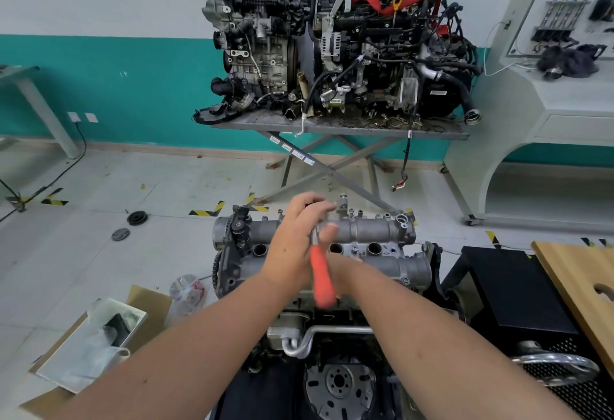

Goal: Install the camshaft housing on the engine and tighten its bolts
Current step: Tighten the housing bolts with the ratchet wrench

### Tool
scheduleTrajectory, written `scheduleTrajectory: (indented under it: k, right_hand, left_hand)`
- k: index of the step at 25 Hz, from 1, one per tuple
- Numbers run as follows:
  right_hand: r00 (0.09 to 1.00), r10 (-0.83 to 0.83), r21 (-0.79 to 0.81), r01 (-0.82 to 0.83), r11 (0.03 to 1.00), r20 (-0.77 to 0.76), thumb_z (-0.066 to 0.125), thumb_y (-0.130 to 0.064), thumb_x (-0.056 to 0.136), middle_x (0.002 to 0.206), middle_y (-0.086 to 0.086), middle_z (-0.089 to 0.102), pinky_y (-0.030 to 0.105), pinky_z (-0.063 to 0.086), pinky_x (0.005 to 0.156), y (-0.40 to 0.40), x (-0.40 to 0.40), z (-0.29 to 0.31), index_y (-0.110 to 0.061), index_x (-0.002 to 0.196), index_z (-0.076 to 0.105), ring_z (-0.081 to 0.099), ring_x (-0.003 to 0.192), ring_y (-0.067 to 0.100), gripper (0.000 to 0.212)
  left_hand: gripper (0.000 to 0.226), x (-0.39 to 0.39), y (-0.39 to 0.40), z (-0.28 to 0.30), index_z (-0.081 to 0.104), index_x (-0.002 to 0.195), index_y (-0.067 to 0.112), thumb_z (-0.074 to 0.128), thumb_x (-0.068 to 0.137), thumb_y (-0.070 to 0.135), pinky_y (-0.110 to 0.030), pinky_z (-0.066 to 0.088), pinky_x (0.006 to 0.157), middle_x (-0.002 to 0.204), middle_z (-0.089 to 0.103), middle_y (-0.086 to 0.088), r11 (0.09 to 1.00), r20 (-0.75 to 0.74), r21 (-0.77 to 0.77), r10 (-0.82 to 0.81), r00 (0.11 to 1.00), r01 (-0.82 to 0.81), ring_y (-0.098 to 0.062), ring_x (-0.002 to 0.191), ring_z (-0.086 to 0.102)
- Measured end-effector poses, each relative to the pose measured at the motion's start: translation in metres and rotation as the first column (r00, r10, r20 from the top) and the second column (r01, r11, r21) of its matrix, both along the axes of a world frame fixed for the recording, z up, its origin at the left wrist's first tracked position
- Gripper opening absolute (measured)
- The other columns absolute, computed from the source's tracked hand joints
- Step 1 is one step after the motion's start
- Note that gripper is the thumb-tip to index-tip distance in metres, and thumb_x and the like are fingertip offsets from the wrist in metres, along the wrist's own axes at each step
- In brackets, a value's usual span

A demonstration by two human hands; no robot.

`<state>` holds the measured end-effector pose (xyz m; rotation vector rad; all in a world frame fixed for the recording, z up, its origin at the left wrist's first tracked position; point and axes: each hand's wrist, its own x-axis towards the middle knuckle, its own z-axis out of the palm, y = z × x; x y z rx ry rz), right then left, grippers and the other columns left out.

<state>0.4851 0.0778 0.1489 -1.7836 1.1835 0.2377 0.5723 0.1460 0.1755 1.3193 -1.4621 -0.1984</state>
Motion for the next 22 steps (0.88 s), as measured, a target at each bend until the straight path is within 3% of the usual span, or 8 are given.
scheduleTrajectory:
  k: [2,5,8,13,15,17,20,22]
  right_hand:
    - [0.99,0.103,-0.031,-0.106,0.994,-0.1,0.041,-0.016,0.094,0.077,0.016,0.07,0.032,0.051,0.07,-0.002,-0.002,-0.003,-0.002,0.091,0.07,0.059,0.056,0.021,0.032]
    - [0.979,0.147,-0.015,-0.15,0.989,-0.139,0.04,-0.016,0.092,0.065,0.013,0.064,0.03,0.044,0.061,-0.004,-0.003,-0.005,0.004,0.097,0.069,0.051,0.05,0.021,0.036]
    - [0.978,0.144,-0.073,-0.157,0.985,-0.153,0.039,-0.02,0.093,0.063,0.01,0.065,0.035,0.051,0.072,-0.001,-0.003,-0.005,0.002,0.094,0.071,0.056,0.059,0.024,0.038]
    - [0.973,0.154,-0.121,-0.177,0.977,-0.173,0.04,-0.029,0.097,0.067,0.008,0.067,0.039,0.056,0.087,0.002,-0.004,0.002,0.002,0.093,0.075,0.059,0.067,0.025,0.047]
    - [0.975,0.158,-0.129,-0.179,0.975,-0.159,0.041,-0.028,0.096,0.067,0.009,0.067,0.037,0.055,0.083,0.001,-0.006,0.002,0.002,0.093,0.075,0.059,0.065,0.024,0.046]
    - [0.975,0.169,-0.136,-0.189,0.973,-0.148,0.041,-0.028,0.097,0.064,0.007,0.066,0.035,0.054,0.079,0.001,-0.007,0.004,0.003,0.094,0.075,0.056,0.061,0.021,0.046]
    - [0.967,0.185,-0.135,-0.209,0.969,-0.172,0.041,-0.029,0.097,0.062,0.005,0.065,0.033,0.053,0.077,0.001,-0.008,0.005,0.001,0.094,0.075,0.054,0.057,0.018,0.046]
    - [0.966,0.188,-0.133,-0.213,0.968,-0.179,0.041,-0.03,0.098,0.062,0.004,0.065,0.033,0.053,0.077,0.001,-0.008,0.005,0.001,0.095,0.075,0.054,0.055,0.017,0.046]
  left_hand:
    - [0.035,-0.014,0.0,-0.002,0.062,0.123,0.025,0.039,0.102,0.041,-0.029,0.054,0.09,0.113,0.067,0.01,0.999,-0.342,0.045,0.014,0.939,0.001,-0.009,0.1,0.065]
    - [0.038,-0.021,-0.009,0.006,0.061,0.127,0.022,0.032,0.107,0.036,-0.035,0.057,0.073,0.091,0.075,0.004,0.979,-0.711,0.202,0.122,0.692,0.035,-0.016,0.08,0.068]
    - [0.041,-0.018,-0.006,0.01,0.067,0.109,0.027,0.033,0.106,0.048,-0.039,0.05,0.083,0.091,0.075,-0.003,0.956,-0.841,0.226,0.096,0.533,0.185,-0.016,0.082,0.068]
    - [0.037,0.005,-0.009,0.022,0.058,0.108,0.015,0.039,0.105,0.046,-0.046,0.049,0.086,0.078,0.071,-0.007,0.919,-0.89,0.27,0.123,0.44,0.289,-0.021,0.072,0.068]
    - [0.034,0.017,-0.012,0.032,0.056,0.11,0.014,0.043,0.104,0.044,-0.048,0.051,0.088,0.075,0.07,-0.007,0.868,-0.854,0.369,0.176,0.49,0.331,-0.023,0.071,0.069]
    - [0.032,0.023,-0.013,0.042,0.058,0.11,0.014,0.045,0.104,0.042,-0.047,0.056,0.085,0.08,0.073,-0.006,0.808,-0.75,0.473,0.159,0.643,0.352,-0.023,0.077,0.072]
    - [0.032,0.025,-0.012,0.056,0.066,0.099,0.022,0.042,0.103,0.043,-0.038,0.055,0.078,0.088,0.077,-0.002,0.754,-0.482,0.591,0.046,0.875,0.286,-0.013,0.08,0.072]
    - [0.037,0.023,-0.011,0.064,0.071,0.091,0.023,0.041,0.103,0.041,-0.037,0.054,0.078,0.088,0.077,0.001,0.743,-0.307,0.632,-0.025,0.951,0.223,-0.012,0.076,0.068]
